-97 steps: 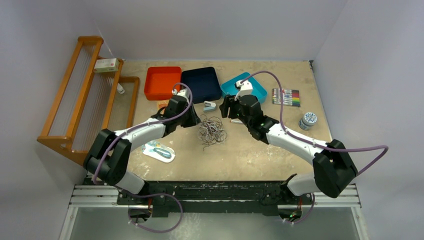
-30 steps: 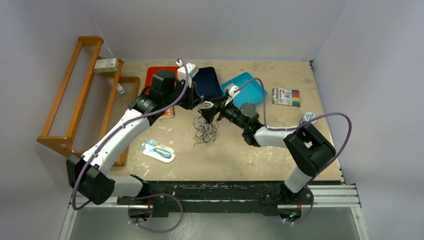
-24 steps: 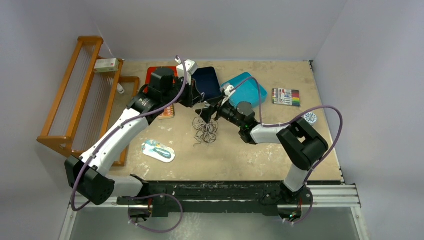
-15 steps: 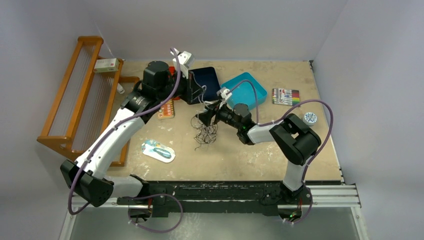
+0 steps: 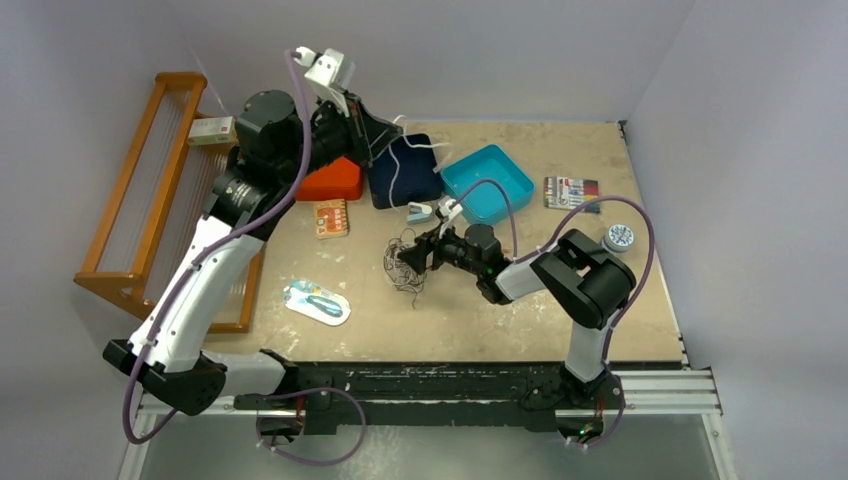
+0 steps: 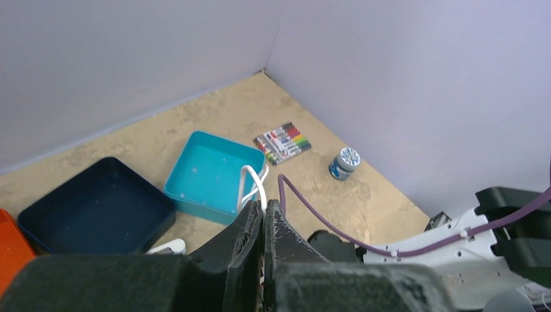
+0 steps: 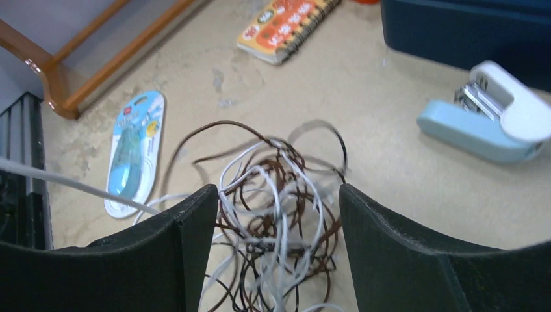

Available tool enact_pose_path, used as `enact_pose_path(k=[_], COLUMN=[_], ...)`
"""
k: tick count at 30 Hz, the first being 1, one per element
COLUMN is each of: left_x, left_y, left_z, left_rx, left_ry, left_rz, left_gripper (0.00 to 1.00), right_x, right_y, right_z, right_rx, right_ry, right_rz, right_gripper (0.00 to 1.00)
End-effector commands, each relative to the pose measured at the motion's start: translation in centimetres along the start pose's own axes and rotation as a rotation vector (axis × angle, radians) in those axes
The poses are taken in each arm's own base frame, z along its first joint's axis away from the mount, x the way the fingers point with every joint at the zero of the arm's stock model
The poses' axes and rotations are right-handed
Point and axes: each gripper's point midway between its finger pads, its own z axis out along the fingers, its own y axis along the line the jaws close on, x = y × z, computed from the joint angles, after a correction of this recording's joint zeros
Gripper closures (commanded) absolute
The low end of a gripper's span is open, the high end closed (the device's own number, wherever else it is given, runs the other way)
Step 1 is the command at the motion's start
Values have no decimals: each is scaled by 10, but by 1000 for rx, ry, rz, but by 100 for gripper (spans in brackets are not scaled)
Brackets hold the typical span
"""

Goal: Untangle the cables

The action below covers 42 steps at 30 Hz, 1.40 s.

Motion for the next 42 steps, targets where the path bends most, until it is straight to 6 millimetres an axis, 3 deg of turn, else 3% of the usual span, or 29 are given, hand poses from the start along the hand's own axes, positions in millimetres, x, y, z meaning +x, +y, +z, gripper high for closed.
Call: enact_pose_path(k=[1, 12, 21, 23, 33, 37, 42], left_x=[-44, -91, -115, -116, -94, -84, -70], left_y=[-6, -10, -11, -11, 2, 10, 22], left_z=[-7, -14, -26, -25, -15, -6, 10], left_rx=[-28, -61, -97, -94, -125, -140, -161], left_ry=[-114, -225, -279, -280, -233, -209, -179], left_rz=[27, 61, 99, 101, 96, 91, 88], left_gripper=[100, 100, 100, 100, 100, 100, 100], right_x=[0, 19, 12, 2, -83, -129, -170], right_y=[-3, -12, -16, -9, 35, 35, 27], right_z=[-7, -26, -45, -52, -91, -119, -146], right_rx=[32, 92, 149, 130, 60, 165, 307], right_ry=[-28, 19, 3, -25, -188, -293, -371], right_rz=[-1, -17, -48, -62, -203, -215, -205], right_gripper=[30, 30, 29, 28, 22, 21, 21])
